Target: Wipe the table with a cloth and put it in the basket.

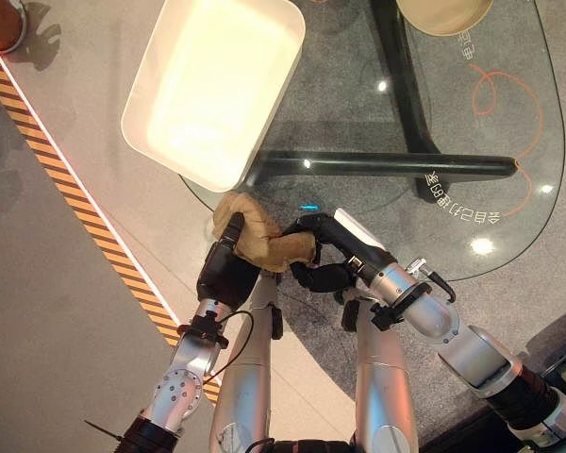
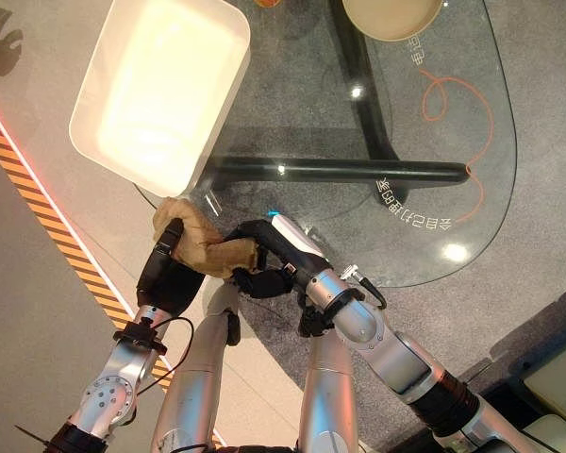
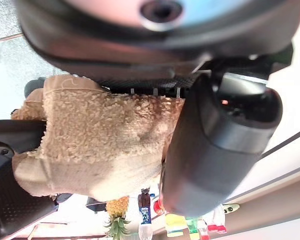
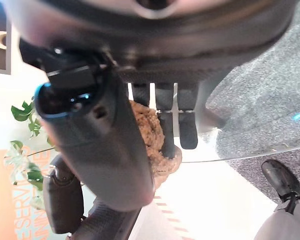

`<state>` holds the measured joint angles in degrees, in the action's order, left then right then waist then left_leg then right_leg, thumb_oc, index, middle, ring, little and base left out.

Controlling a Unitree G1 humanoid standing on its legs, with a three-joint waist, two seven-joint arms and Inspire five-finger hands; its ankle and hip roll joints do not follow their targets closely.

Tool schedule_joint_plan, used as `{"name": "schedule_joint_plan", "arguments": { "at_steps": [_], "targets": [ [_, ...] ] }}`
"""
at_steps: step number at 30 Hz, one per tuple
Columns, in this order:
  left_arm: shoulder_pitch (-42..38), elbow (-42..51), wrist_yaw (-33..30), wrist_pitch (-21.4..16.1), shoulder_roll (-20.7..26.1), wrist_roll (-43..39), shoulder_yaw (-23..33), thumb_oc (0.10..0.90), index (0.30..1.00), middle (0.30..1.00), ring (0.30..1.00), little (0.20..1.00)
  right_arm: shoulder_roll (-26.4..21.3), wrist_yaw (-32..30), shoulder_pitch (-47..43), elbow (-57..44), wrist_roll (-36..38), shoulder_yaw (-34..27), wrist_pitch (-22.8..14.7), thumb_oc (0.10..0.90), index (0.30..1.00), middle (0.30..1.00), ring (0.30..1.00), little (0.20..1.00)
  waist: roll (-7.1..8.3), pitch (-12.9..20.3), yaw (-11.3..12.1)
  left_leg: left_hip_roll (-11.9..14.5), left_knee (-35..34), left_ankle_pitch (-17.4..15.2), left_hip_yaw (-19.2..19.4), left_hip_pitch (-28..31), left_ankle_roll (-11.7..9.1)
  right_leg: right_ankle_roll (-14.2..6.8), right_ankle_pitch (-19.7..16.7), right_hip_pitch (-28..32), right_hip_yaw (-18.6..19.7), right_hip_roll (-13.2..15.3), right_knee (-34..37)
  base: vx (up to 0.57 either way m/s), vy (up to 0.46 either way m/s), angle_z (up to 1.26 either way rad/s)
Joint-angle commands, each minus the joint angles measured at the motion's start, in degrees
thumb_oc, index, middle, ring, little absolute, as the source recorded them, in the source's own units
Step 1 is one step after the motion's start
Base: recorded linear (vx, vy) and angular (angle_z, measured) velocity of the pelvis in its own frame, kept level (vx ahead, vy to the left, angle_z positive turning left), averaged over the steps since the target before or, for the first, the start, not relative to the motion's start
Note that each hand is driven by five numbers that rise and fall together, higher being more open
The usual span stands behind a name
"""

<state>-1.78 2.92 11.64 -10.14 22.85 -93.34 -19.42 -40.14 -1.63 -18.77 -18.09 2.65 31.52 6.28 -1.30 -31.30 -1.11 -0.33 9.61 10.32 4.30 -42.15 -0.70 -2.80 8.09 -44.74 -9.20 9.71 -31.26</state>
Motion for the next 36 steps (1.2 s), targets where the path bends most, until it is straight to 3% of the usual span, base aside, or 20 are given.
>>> {"name": "schedule_joint_plan", "arguments": {
  "at_steps": [1,2,3,15,27,33,34,36],
  "targets": [
    [0.8,10.2,5.6,0.5,-0.9,4.5,-0.4,0.1,0.3,0.3,0.3,0.2,0.4,-3.4,-1.4,-2.8,-0.4,-1.8,-1.7,0.1,0.3,0.3,0.3,0.2,-0.04,1.5,0.1,-3.7,10.9,-13.6,4.7,1.2,0.8,-2.5,-10.2,1.8,0.6,-5.3,14.3,0.0,0.014,0.04],
    [1.0,10.1,5.9,0.5,-0.9,4.6,-0.4,0.1,0.3,0.3,0.3,0.2,0.6,-4.2,-1.1,-2.7,-0.4,-2.0,-1.7,0.202,0.387,0.387,0.387,0.302,-0.05,1.5,0.0,-3.8,10.9,-13.6,4.7,1.3,0.8,-2.5,-10.2,1.9,0.6,-5.3,14.3,0.0,0.0,0.0],
    [1.0,10.0,6.0,0.5,-0.9,4.6,-0.3,0.1,0.3,0.3,0.3,0.2,0.8,-4.6,-1.0,-2.5,-0.6,-2.1,-1.6,0.8,0.9,0.9,0.9,0.9,-0.08,1.5,0.0,-3.8,10.9,-13.6,4.7,1.3,0.8,-2.5,-10.2,1.8,0.7,-5.3,14.3,0.0,0.0,0.0],
    [1.6,10.2,7.7,0.0,-0.8,6.3,0.8,0.1,0.3,0.3,0.3,0.2,1.0,-8.6,1.5,-1.9,-0.8,-5.6,-1.7,0.8,0.9,0.9,0.9,0.9,0.56,1.5,-0.3,-3.4,10.7,-13.9,5.3,1.9,0.8,-2.6,-10.0,2.2,0.9,-5.6,14.1,0.0,-0.003,-0.02],
    [2.2,10.1,10.3,-3.8,0.0,9.9,3.1,0.1,0.3,0.3,0.3,0.2,0.1,-12.4,4.8,-2.2,-0.7,-11.2,-1.9,0.8,0.9,0.9,0.9,0.9,0.75,1.5,-1.0,-3.0,10.8,-14.3,5.7,2.0,0.9,-2.8,-10.0,1.9,1.4,-5.9,13.7,0.0,0.0,0.0],
    [2.0,10.7,13.8,-7.6,0.4,12.0,5.2,0.1,0.3,0.3,0.3,0.2,-0.1,-10.5,7.5,-2.4,1.8,-13.6,-1.8,0.8,0.9,0.9,0.9,0.9,0.6,1.5,-1.4,-2.8,11.1,-14.4,6.0,2.0,0.9,-2.8,-9.6,1.7,1.8,-6.1,13.1,0.02,0.03,-0.01],
    [2.5,11.0,14.5,-9.2,0.5,13.8,5.7,0.1,0.3,0.3,0.3,0.2,0.0,-9.6,9.0,-2.2,2.2,-13.4,-1.6,0.8,0.9,0.9,0.9,0.9,0.31,1.5,-1.4,-2.6,11.5,-16.2,5.5,3.8,0.5,-3.1,-7.7,3.3,2.1,-6.3,12.4,0.08,0.07,-0.06],
    [2.2,11.3,14.9,-10.7,0.7,14.8,6.1,0.1,0.3,0.3,0.3,0.2,0.0,-8.9,9.4,-2.2,2.4,-13.4,-1.3,0.8,0.9,0.9,0.9,0.9,0.15,1.5,-1.4,-2.5,11.6,-16.3,5.5,3.8,0.5,-3.1,-7.5,3.3,2.2,-6.3,12.2,0.05,0.06,-0.08]
  ]
}}
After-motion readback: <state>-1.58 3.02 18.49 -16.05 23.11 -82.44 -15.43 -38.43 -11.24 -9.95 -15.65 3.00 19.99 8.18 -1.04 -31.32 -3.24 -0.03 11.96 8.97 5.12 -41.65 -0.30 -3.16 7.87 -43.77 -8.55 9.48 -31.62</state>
